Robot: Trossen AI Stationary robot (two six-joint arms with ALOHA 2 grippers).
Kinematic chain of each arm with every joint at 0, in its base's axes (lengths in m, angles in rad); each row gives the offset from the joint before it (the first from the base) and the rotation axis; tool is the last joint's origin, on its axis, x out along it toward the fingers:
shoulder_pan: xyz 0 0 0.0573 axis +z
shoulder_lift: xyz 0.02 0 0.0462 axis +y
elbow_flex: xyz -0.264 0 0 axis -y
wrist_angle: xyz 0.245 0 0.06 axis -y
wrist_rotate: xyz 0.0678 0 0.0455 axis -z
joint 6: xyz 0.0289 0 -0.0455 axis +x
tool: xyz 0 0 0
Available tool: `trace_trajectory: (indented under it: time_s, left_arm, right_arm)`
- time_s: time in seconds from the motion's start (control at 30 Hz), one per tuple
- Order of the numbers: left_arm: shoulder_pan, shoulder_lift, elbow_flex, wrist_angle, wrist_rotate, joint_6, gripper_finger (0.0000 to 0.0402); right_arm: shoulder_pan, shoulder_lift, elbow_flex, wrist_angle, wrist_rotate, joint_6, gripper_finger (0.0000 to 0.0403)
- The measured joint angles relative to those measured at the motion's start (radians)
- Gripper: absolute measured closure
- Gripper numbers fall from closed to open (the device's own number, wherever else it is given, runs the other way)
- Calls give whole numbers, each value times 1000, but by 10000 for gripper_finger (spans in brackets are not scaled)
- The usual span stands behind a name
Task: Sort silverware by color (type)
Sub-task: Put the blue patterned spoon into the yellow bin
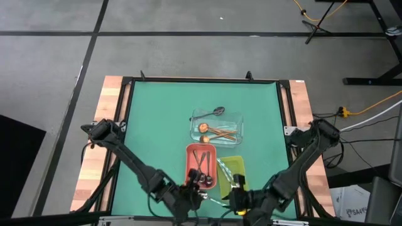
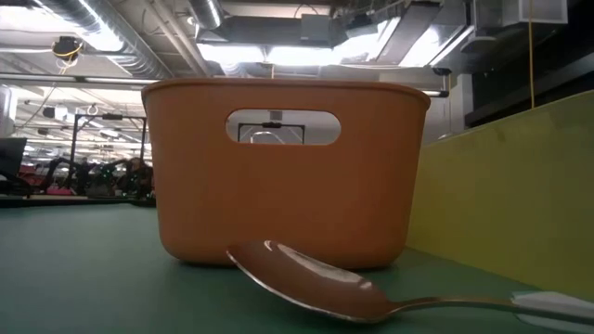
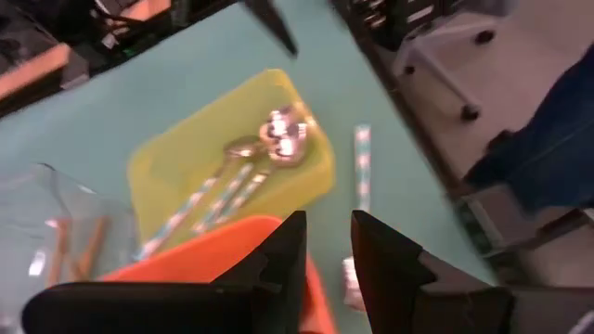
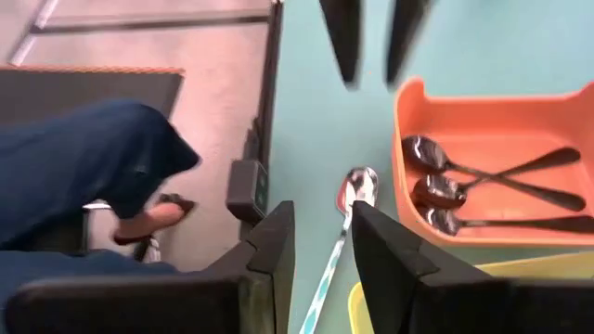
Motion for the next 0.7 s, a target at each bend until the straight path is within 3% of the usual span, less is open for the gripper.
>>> trace_trajectory:
  time_s: [0.23,0.7]
  left_arm:
    - [-63,0,0,3,-1,-166,319]
    - [-95,0,0,12,-34,-195,319]
  right_arm:
    - [-4,101,0,23,6,57,303]
    - [28,217,0,39,-20,246,303]
